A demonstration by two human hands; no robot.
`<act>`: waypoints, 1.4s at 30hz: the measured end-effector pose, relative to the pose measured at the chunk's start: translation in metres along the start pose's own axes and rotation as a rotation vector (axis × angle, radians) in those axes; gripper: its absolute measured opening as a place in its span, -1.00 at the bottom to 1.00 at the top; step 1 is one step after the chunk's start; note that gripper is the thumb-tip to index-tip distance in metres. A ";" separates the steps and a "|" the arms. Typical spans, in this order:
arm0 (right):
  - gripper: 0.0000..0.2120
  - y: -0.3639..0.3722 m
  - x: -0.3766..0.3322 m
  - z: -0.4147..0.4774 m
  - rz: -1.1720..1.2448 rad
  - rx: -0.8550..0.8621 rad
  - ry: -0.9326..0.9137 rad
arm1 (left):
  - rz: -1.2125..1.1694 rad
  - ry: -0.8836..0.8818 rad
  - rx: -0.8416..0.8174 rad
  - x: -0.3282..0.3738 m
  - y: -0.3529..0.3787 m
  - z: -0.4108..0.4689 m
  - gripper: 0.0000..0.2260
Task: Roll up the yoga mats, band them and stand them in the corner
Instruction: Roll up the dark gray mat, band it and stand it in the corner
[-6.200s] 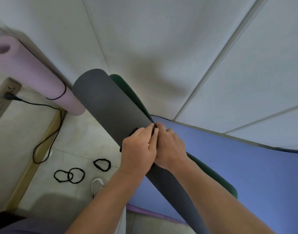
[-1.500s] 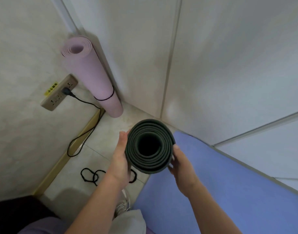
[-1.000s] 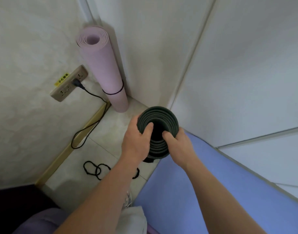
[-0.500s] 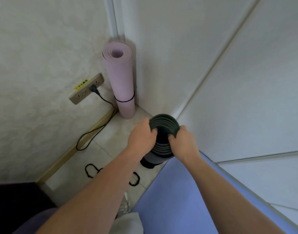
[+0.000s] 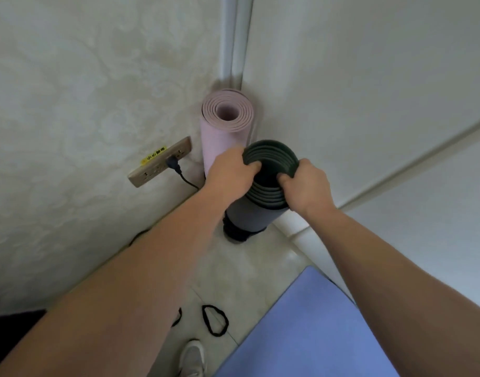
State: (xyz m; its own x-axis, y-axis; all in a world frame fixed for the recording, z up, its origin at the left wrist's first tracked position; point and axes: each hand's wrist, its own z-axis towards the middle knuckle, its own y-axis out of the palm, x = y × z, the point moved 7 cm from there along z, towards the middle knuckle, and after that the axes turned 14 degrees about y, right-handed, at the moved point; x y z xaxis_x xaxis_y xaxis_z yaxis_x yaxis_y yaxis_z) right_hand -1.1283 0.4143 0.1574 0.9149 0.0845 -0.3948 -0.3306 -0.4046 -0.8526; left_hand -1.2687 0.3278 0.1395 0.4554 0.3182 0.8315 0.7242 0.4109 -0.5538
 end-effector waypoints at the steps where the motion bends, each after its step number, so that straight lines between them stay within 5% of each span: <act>1: -0.67 -0.001 -0.007 0.012 0.002 0.009 -0.003 | 0.000 0.014 0.001 0.000 -0.003 0.013 -0.79; 6: -0.66 0.001 -0.024 0.059 0.042 0.031 0.012 | -0.065 0.038 0.033 -0.008 -0.002 0.052 -0.82; 10: -0.63 0.020 -0.021 0.077 0.136 -0.040 0.080 | -0.117 -0.150 0.122 -0.030 0.016 0.057 -0.46; 14: -0.53 0.015 -0.016 0.095 0.288 -0.124 0.243 | -0.450 -0.432 0.228 -0.036 0.026 0.059 -0.01; 19: -0.33 0.022 -0.007 0.100 0.516 -0.255 0.382 | -0.702 -0.564 0.086 -0.024 0.049 0.054 -0.37; 30: -0.24 0.027 0.023 0.095 0.652 -0.237 0.491 | -0.876 -0.646 0.115 -0.031 0.057 0.049 -0.11; 37: -0.64 0.030 0.053 0.059 0.646 -0.245 0.504 | -0.895 -0.794 0.161 -0.037 0.072 0.025 -0.18; 42: -0.70 0.045 0.087 0.007 0.610 -0.360 0.510 | -0.809 -0.822 0.126 -0.027 0.092 -0.029 -0.47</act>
State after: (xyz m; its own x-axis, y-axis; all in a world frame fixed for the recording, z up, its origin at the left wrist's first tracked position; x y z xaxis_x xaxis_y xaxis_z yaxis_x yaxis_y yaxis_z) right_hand -1.0653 0.4099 0.0816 0.6225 -0.6237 -0.4727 -0.7821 -0.5170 -0.3478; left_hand -1.1996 0.3322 0.0675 -0.6242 0.3634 0.6916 0.5723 0.8153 0.0882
